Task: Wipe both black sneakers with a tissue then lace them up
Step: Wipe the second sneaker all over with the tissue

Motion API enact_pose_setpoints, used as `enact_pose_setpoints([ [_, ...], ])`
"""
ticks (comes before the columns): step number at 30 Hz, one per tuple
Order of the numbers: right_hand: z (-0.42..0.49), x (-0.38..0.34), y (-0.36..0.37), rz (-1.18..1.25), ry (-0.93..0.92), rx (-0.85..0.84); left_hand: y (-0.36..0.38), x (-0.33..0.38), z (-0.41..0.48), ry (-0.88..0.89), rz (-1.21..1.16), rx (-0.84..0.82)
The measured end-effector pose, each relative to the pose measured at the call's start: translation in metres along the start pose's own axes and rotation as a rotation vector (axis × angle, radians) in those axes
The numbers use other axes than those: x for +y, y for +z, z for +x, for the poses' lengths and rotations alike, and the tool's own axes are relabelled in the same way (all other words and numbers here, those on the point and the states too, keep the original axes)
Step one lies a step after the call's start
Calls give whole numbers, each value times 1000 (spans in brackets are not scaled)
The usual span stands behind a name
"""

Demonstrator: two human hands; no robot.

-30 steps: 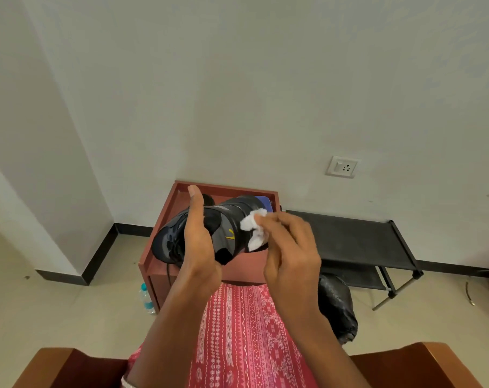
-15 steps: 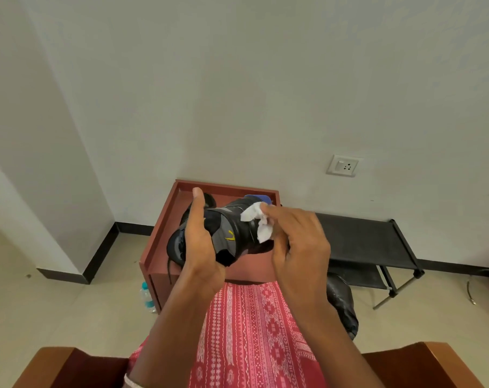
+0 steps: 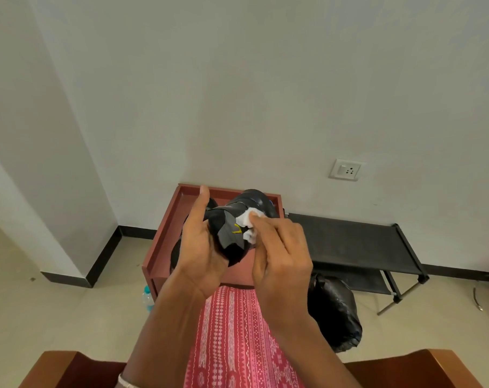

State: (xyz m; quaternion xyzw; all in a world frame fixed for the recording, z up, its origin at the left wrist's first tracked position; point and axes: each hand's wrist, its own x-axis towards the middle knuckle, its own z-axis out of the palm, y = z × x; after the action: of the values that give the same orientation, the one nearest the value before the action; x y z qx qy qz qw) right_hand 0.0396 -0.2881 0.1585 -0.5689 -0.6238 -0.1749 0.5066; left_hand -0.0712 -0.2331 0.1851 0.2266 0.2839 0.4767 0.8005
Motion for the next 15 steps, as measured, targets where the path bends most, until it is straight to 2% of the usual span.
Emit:
enact_pose_setpoints([
  [3, -7, -12, 5, 59, 6, -10, 3, 5, -3, -12, 4, -50],
  [8, -13, -17, 6, 82, -53, -44, -1, 5, -3, 5, -11, -6],
  [15, 19, 3, 13, -150, -51, 123, 9, 0, -4, 11, -45, -74],
])
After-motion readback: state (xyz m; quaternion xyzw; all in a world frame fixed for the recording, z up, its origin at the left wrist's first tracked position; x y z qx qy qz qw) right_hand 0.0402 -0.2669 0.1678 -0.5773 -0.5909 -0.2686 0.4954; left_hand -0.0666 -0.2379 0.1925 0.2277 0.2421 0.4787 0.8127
